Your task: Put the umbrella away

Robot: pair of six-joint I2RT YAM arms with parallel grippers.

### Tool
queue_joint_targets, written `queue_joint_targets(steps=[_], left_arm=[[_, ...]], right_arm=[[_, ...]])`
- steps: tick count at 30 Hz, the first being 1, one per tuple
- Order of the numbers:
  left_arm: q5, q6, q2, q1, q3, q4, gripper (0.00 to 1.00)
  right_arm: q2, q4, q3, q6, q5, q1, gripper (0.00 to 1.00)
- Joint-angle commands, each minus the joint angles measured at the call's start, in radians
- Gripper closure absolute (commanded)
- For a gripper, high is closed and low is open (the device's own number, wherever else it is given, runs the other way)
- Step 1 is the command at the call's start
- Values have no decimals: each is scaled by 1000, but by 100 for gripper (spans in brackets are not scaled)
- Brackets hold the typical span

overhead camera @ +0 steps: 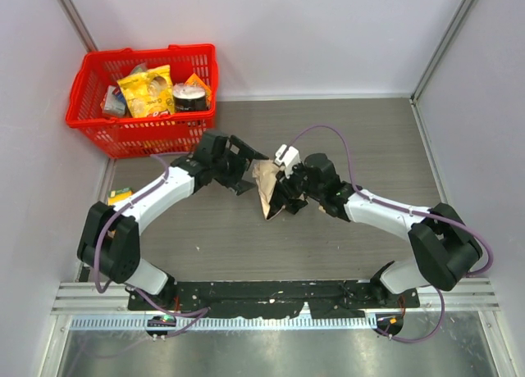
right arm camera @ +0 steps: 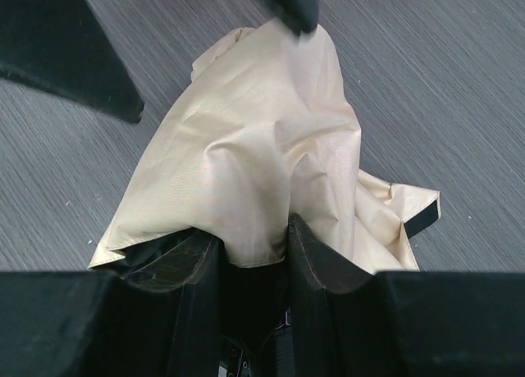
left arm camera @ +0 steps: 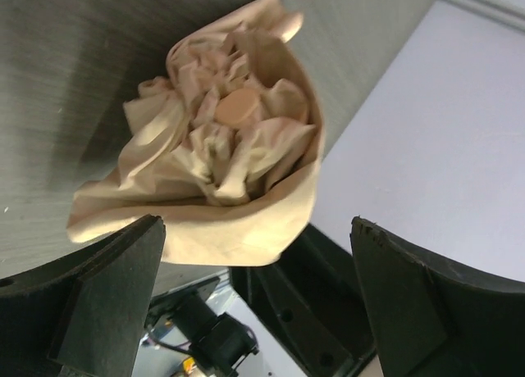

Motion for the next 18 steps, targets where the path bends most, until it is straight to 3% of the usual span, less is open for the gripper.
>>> queue_joint_targets(steps=[1,17,18], left_arm=[[-20,1,17,-56,32,-119,0],[-130,32,122,-102,17,-72,1],[-124,24,128,-103,-3,-48,4]], right_arm=[[-47,54,64,-31,25,17,99],[-67,37,53,-36,77,108,99],[-69,42,50,-33,80,111,99]])
